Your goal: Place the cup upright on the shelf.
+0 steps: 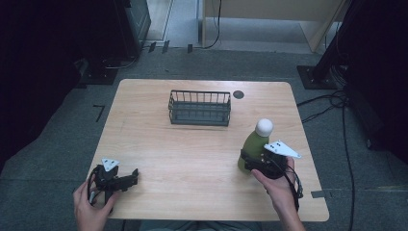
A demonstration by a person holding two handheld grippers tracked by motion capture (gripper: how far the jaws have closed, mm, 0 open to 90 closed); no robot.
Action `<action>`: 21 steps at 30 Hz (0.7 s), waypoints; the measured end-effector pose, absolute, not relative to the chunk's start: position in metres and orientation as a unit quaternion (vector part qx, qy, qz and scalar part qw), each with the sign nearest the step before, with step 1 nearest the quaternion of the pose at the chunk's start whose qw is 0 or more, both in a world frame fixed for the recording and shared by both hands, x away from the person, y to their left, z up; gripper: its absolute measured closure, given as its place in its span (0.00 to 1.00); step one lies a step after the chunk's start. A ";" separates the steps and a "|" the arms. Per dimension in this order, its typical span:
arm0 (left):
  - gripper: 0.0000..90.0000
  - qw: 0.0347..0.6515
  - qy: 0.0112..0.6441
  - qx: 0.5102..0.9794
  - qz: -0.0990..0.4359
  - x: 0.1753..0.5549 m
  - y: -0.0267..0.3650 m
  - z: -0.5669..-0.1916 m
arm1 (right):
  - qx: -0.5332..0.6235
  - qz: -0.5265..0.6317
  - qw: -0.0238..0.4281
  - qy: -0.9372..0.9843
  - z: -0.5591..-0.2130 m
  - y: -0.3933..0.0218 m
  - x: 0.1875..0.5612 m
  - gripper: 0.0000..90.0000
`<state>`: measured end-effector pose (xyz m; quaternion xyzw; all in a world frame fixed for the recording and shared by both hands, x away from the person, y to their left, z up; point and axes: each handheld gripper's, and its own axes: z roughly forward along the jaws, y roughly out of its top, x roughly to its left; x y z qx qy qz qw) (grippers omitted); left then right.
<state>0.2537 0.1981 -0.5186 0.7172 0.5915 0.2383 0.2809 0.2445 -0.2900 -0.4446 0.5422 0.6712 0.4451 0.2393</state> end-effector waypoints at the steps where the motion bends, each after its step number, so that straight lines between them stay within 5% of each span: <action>1: 0.00 0.281 0.592 0.717 0.238 0.254 0.198 -0.519 | 0.542 0.445 0.239 0.671 -0.445 -0.290 0.244 0.19; 21: 0.00 0.281 0.592 0.717 0.238 0.254 0.198 -0.519 | 0.531 0.440 0.252 0.679 -0.438 -0.290 0.246 0.22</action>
